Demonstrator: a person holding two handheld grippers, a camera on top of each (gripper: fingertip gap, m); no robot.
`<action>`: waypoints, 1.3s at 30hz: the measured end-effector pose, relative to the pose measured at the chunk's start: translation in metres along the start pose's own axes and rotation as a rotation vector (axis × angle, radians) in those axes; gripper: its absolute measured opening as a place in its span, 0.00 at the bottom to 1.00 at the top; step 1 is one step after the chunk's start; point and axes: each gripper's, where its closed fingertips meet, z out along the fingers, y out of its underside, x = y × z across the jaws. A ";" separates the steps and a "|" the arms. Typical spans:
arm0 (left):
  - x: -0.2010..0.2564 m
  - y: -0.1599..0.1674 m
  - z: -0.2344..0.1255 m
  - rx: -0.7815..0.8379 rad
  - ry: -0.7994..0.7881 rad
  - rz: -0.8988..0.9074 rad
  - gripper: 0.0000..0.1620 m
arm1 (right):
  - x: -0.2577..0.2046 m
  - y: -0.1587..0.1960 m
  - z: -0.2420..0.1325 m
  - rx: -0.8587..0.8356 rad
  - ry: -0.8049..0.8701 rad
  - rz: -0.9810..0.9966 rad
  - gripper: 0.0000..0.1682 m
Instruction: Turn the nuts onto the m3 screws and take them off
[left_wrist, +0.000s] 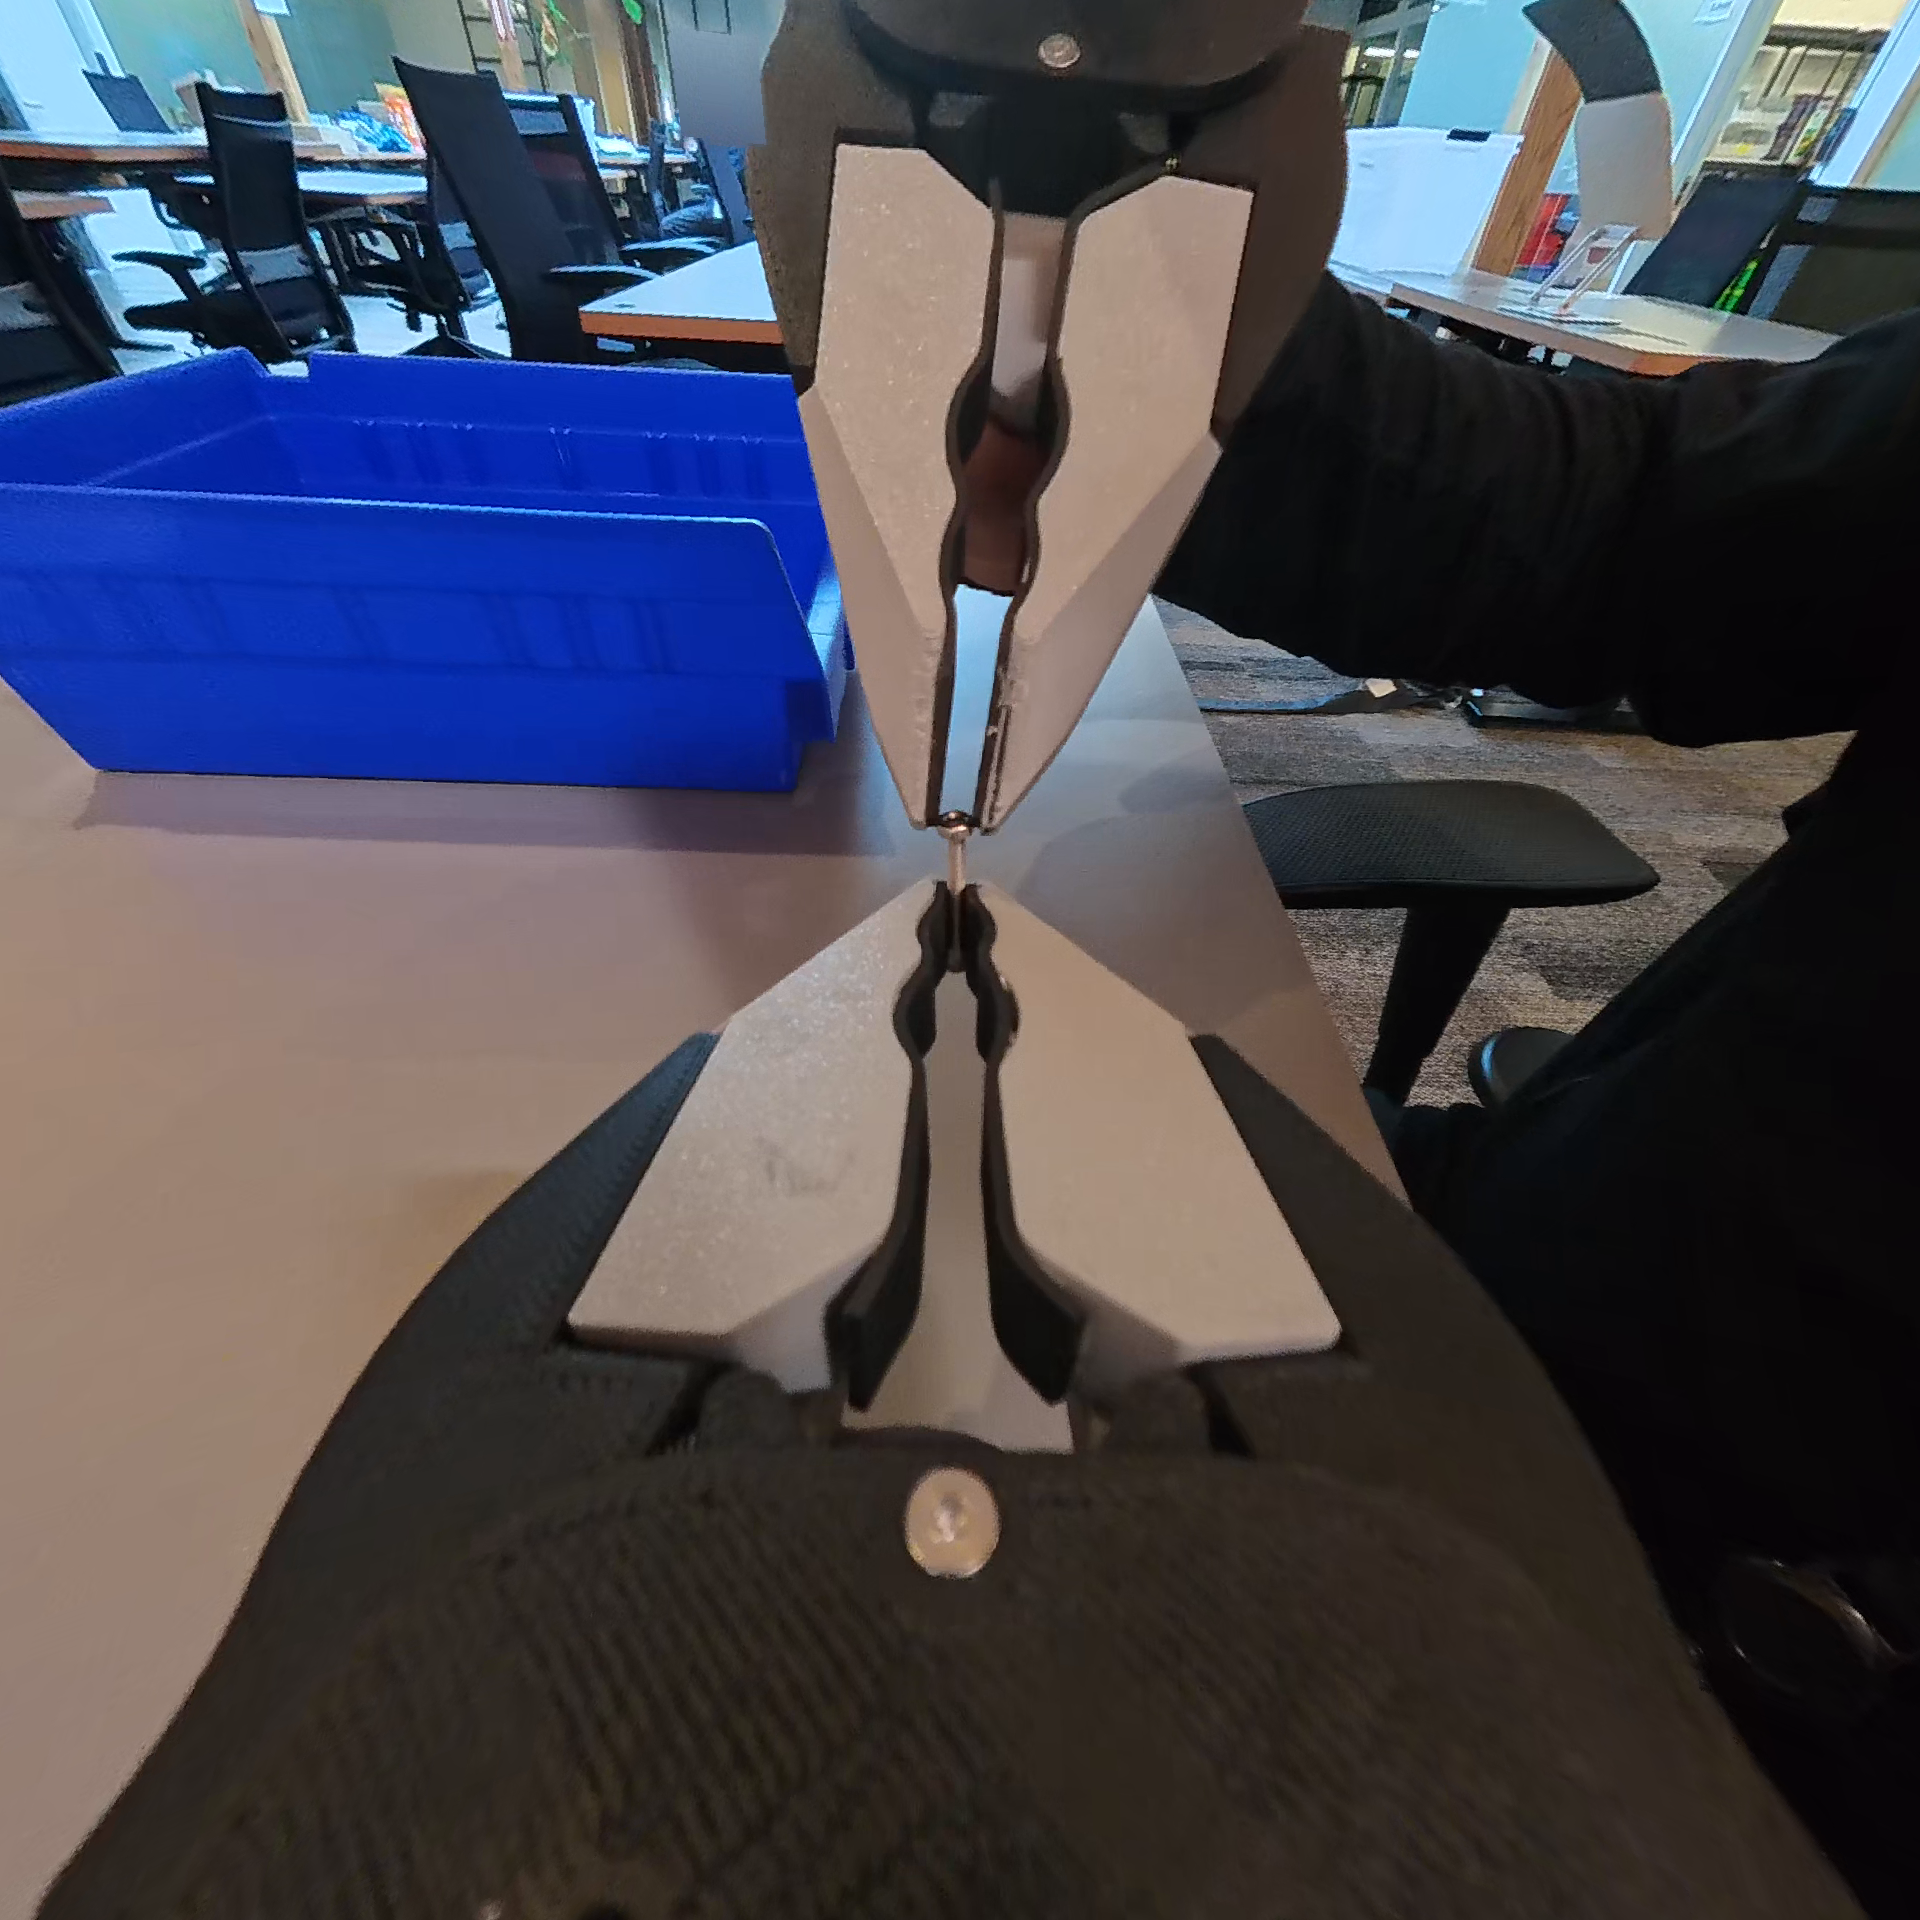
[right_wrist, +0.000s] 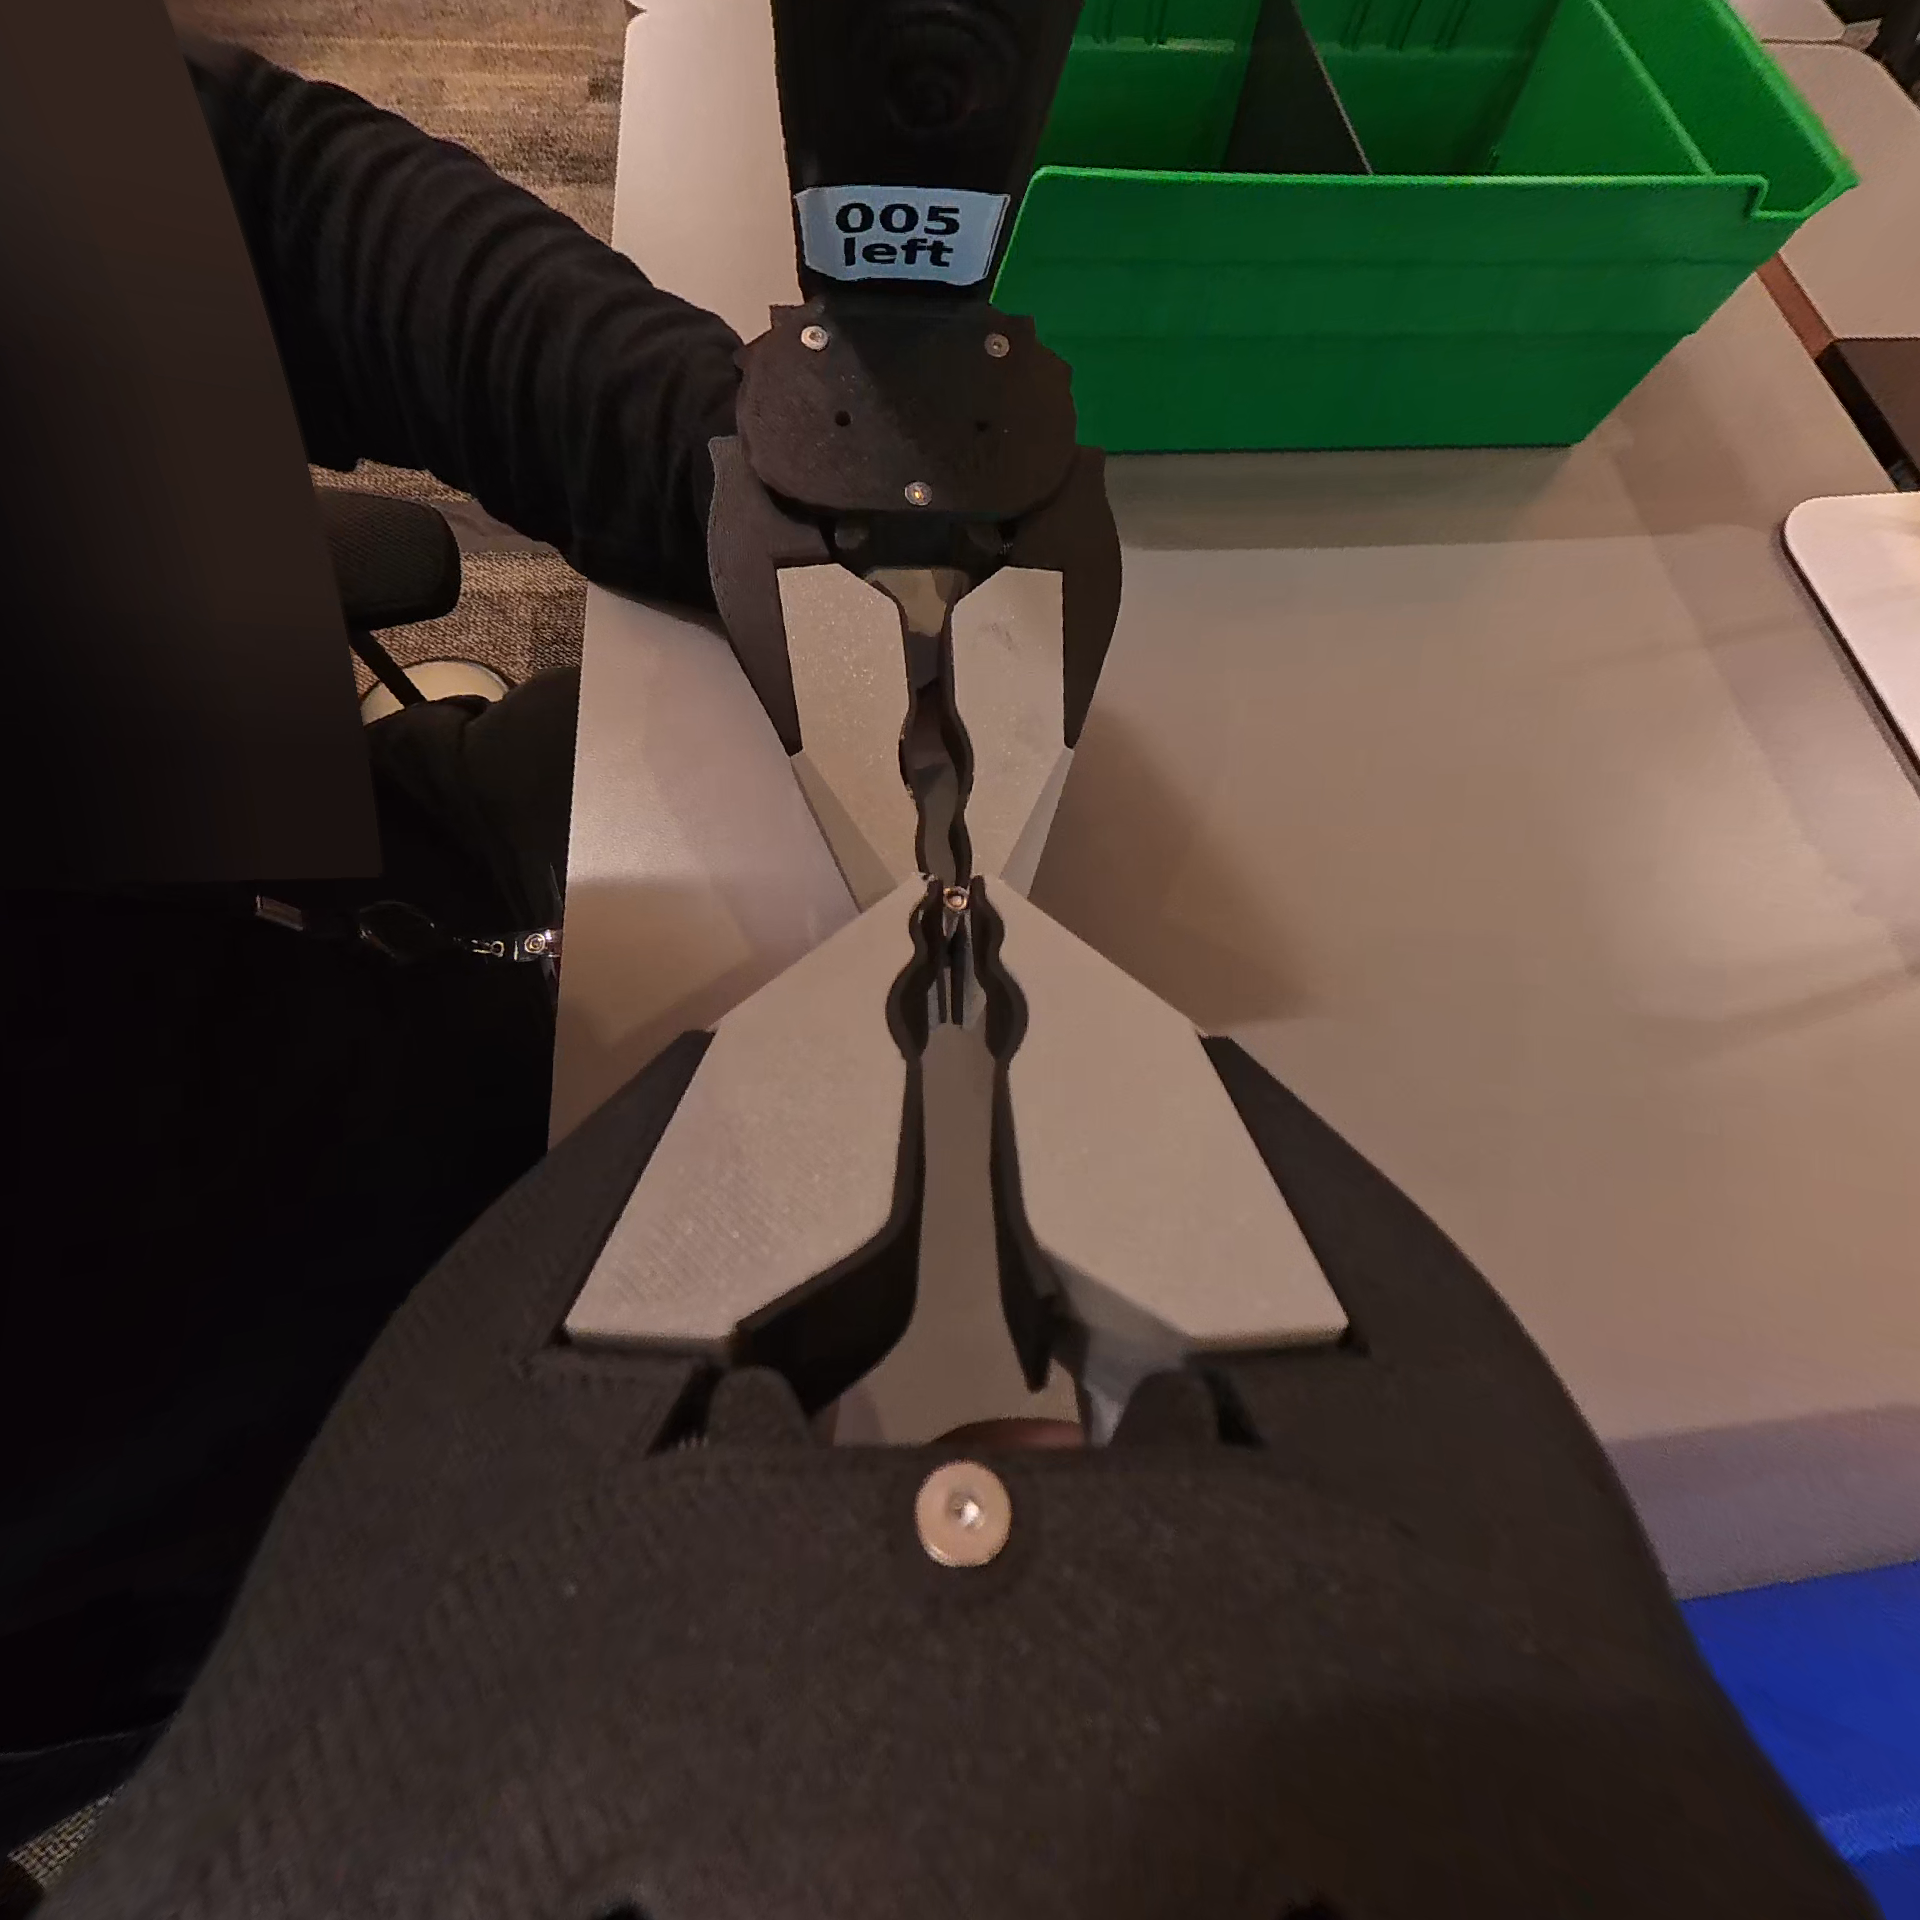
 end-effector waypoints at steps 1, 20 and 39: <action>0.000 0.000 0.000 -0.003 0.000 0.001 0.00 | 0.000 0.000 0.000 -0.002 0.002 -0.002 0.01; -0.007 0.004 0.001 -0.032 -0.050 -0.009 0.00 | 0.007 0.003 0.003 0.038 0.098 0.089 0.01; -0.015 0.009 0.003 -0.065 -0.141 -0.006 0.00 | 0.011 0.004 0.012 -0.023 0.262 0.160 0.01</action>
